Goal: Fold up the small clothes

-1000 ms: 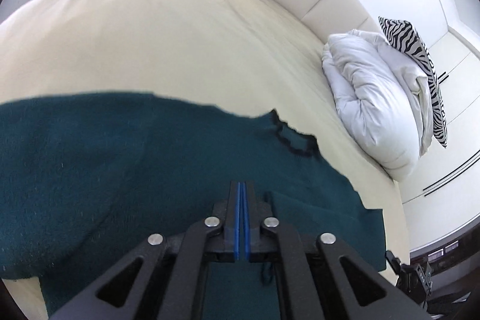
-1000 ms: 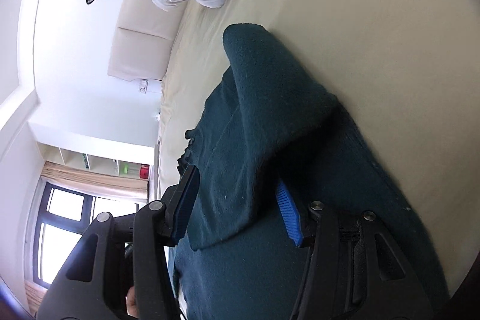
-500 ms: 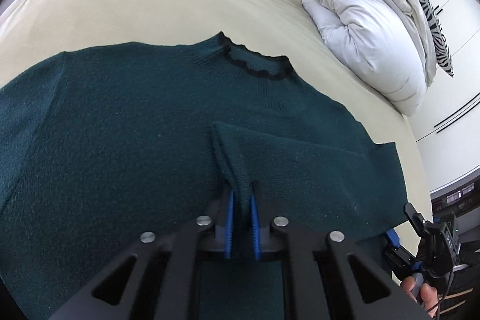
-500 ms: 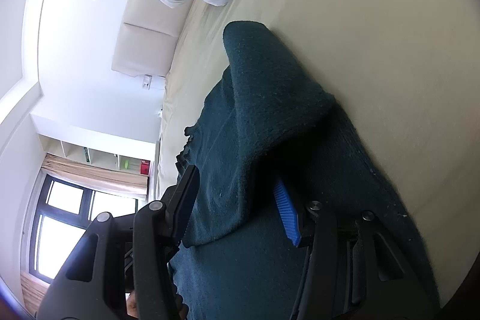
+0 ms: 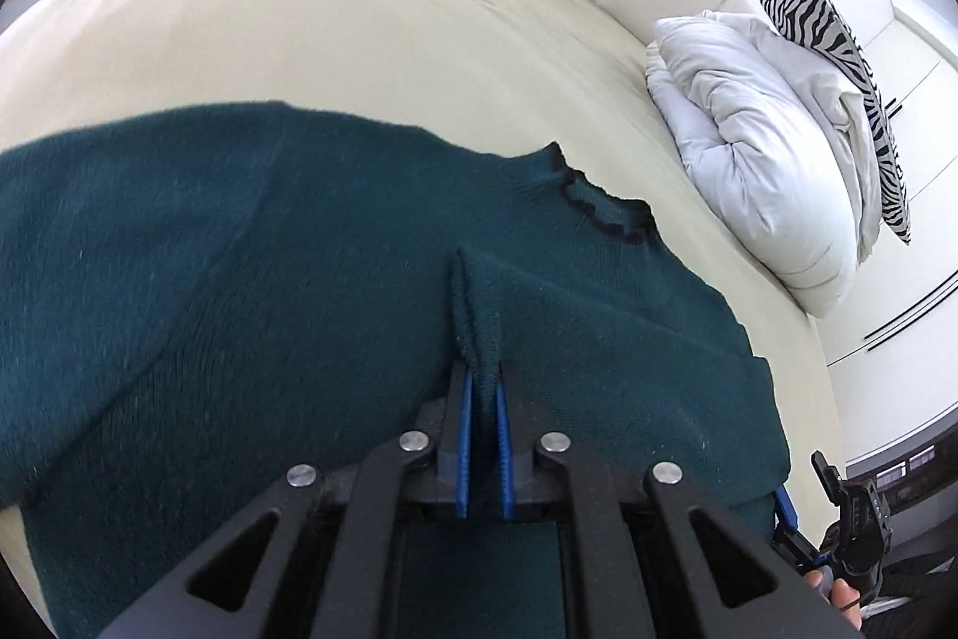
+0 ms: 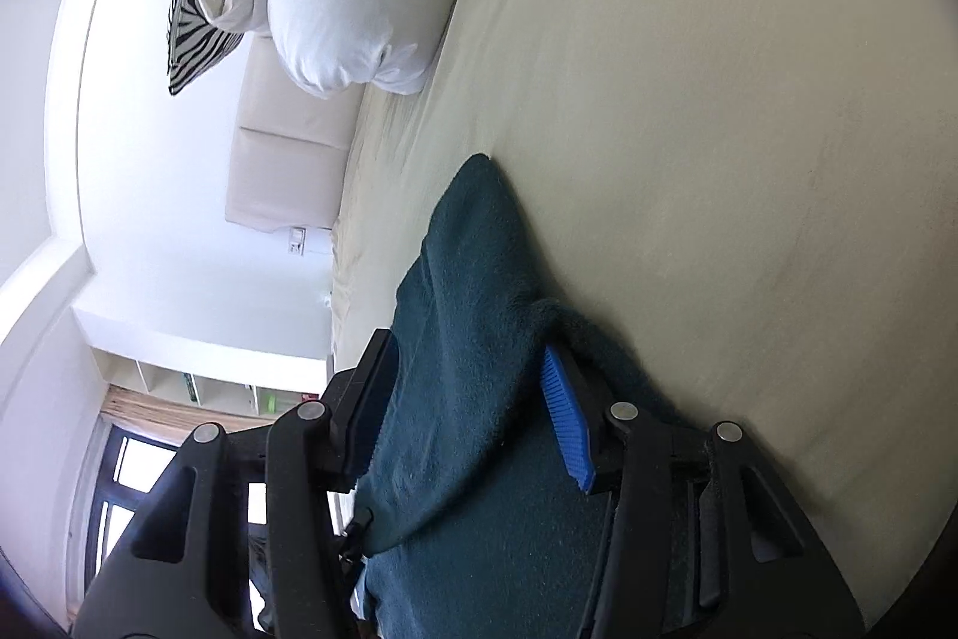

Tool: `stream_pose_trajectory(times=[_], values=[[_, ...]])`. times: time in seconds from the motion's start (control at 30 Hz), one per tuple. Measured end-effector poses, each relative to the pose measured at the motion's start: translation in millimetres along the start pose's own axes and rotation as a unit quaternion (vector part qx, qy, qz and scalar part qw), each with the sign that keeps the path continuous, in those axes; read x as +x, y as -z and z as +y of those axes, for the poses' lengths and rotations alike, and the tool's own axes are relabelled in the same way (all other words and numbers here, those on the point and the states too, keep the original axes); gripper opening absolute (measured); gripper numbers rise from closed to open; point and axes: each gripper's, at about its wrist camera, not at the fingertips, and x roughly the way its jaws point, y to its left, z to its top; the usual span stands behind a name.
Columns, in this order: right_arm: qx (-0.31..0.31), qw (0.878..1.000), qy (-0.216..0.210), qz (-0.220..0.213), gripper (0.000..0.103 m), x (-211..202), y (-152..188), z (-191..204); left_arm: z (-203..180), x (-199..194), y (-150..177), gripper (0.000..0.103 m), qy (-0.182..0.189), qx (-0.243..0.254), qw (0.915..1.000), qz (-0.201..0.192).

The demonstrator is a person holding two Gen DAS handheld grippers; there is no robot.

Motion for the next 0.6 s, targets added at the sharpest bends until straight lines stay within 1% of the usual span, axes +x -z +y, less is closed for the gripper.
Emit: stream_pose_trajectory(times=[0.07, 0.13, 0.17, 0.23, 0.3, 0.37, 0.4, 0.43, 0.47, 0.5, 0.57, 0.6], values=[[0.01, 1.0, -0.01, -0.005, 0.042, -3.2, -1.1, -7.7, -0.5, -0.9, 0.3, 0.008, 0.002, -0.001, 1.0, -0.003], [0.015, 1.0, -0.01, -0.014, 0.038, -8.6, -1.7, -13.4, -1.7, -2.3, -0.5, 0.008, 0.005, -0.001, 1.0, -0.005], [0.015, 1.0, -0.009, -0.019, 0.038, -11.9, -1.9, -14.4, -2.3, -1.8, -1.2, 0.008, 0.005, 0.002, 1.0, -0.004], [0.013, 1.0, -0.006, -0.01, 0.041, -18.7, -2.6, -11.2, -4.4, 1.1, -0.7, 0.008, 0.005, 0.007, 1.0, -0.003], [-0.012, 1.0, 0.001, 0.004, 0.043, -27.7, -3.2, 0.7, -3.6, 3.2, -1.3, 0.008, 0.007, 0.008, 0.9999, -0.002], [-0.067, 0.998, 0.014, -0.009, 0.043, -39.6, -8.0, 20.3, -3.5, 4.6, -1.5, 0.008, 0.006, 0.011, 0.9999, 0.0], [-0.101, 0.994, 0.03, -0.019, 0.043, -42.0, -13.0, 33.5, -3.2, 4.3, -1.0, 0.008, 0.006, 0.012, 0.9999, 0.0], [-0.122, 0.991, 0.043, -0.02, 0.043, -39.1, -17.2, 42.8, -2.6, 4.2, -0.5, 0.008, 0.007, 0.012, 0.9999, 0.0], [-0.143, 0.988, 0.055, -0.012, 0.043, -31.3, -23.2, 52.2, -2.0, 4.8, -0.5, 0.008, 0.008, 0.011, 0.9999, 0.0], [-0.172, 0.983, 0.072, 0.007, 0.043, -15.7, -30.5, 62.5, -0.8, 4.4, 0.3, 0.008, 0.009, 0.01, 0.9999, 0.0], [-0.224, 0.967, 0.117, 0.025, 0.042, 12.0, -39.6, 74.5, 1.1, 4.3, 1.8, 0.008, 0.011, 0.011, 0.9999, -0.001], [-0.246, 0.958, 0.146, 0.031, 0.042, 27.3, -44.1, 78.2, 1.9, 4.6, 2.5, 0.008, 0.011, 0.012, 0.9999, -0.001]])
